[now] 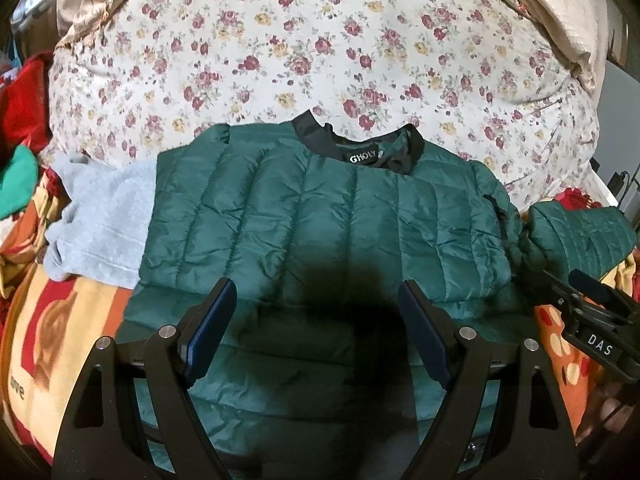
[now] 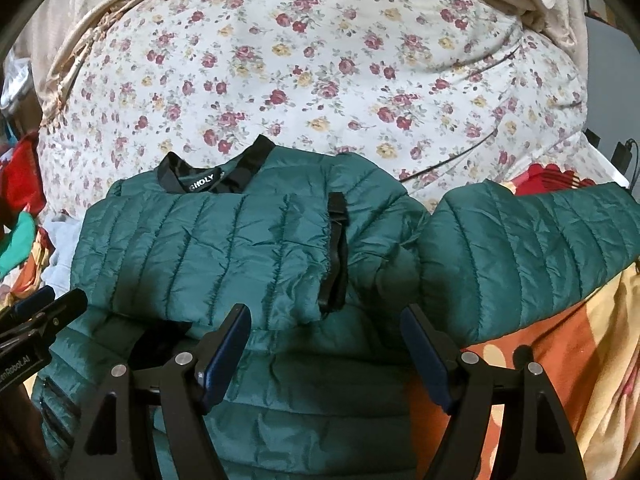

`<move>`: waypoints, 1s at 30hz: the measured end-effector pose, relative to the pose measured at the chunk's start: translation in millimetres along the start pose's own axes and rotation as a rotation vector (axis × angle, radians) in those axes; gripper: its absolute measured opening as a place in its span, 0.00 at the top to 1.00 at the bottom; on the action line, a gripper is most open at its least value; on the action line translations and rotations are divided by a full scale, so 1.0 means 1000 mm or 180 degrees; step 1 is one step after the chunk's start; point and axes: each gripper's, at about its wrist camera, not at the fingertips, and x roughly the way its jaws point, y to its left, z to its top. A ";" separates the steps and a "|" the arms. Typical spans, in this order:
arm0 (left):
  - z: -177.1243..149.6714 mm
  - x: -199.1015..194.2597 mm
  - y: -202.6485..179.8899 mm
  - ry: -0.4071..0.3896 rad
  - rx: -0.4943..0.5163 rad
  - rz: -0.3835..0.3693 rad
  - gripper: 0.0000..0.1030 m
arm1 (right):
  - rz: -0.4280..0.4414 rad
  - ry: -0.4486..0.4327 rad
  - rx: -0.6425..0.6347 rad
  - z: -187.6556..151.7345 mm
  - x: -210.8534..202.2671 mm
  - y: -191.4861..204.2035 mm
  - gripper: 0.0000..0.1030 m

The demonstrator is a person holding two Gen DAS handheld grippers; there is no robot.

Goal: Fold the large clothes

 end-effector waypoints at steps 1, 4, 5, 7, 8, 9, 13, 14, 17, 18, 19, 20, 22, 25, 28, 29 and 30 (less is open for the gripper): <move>0.000 0.002 0.001 0.0007 -0.0010 -0.0002 0.19 | -0.0002 0.0004 0.0002 0.000 0.001 -0.001 0.27; 0.000 0.005 0.001 0.0015 -0.0032 -0.0004 0.19 | -0.0023 0.0011 0.0006 0.000 0.003 -0.003 0.27; -0.001 0.006 0.002 0.0021 -0.0041 -0.0009 0.19 | -0.0030 0.0016 0.0011 0.000 0.004 -0.005 0.27; 0.000 0.009 0.003 0.0041 -0.0057 -0.0015 0.19 | -0.0042 0.0030 0.0022 0.000 0.007 -0.007 0.27; 0.000 0.011 0.003 0.0049 -0.0063 -0.0015 0.19 | -0.0052 0.0036 0.0028 0.000 0.008 -0.008 0.27; -0.001 0.012 0.004 0.0058 -0.0071 -0.0016 0.19 | -0.0061 0.0043 0.0036 0.000 0.009 -0.010 0.27; -0.001 0.019 0.006 0.0110 -0.0092 -0.0022 0.19 | -0.0108 0.0070 0.0078 0.001 0.015 -0.017 0.27; -0.002 0.020 0.006 0.0120 -0.0099 -0.0022 0.19 | -0.0115 0.0080 0.0087 0.001 0.017 -0.019 0.27; -0.002 0.024 0.008 0.0140 -0.0126 -0.0028 0.19 | -0.0130 0.0098 0.0094 0.002 0.020 -0.023 0.27; -0.002 0.025 0.008 0.0144 -0.0134 -0.0031 0.19 | -0.0143 0.0100 0.0096 0.003 0.022 -0.025 0.27; -0.001 0.025 0.009 0.0147 -0.0144 -0.0036 0.19 | -0.0154 0.0101 0.0100 0.003 0.023 -0.026 0.27; -0.001 0.026 0.010 0.0145 -0.0152 -0.0039 0.19 | -0.0172 0.0104 0.0108 0.004 0.024 -0.029 0.27; -0.001 0.025 0.012 0.0121 -0.0176 -0.0054 0.19 | -0.0204 0.0111 0.0131 0.005 0.026 -0.036 0.27; 0.000 0.024 0.015 0.0099 -0.0206 -0.0066 0.19 | -0.0254 0.0090 0.0229 0.009 0.027 -0.053 0.27; 0.001 0.026 0.018 0.0109 -0.0228 -0.0064 0.19 | -0.0409 0.0049 0.0330 0.014 0.026 -0.077 0.27; 0.001 0.026 0.019 0.0113 -0.0240 -0.0063 0.19 | -0.0466 0.0026 0.0365 0.016 0.025 -0.086 0.27; 0.001 0.027 0.019 0.0118 -0.0252 -0.0064 0.19 | -0.0509 0.0007 0.0419 0.017 0.025 -0.097 0.27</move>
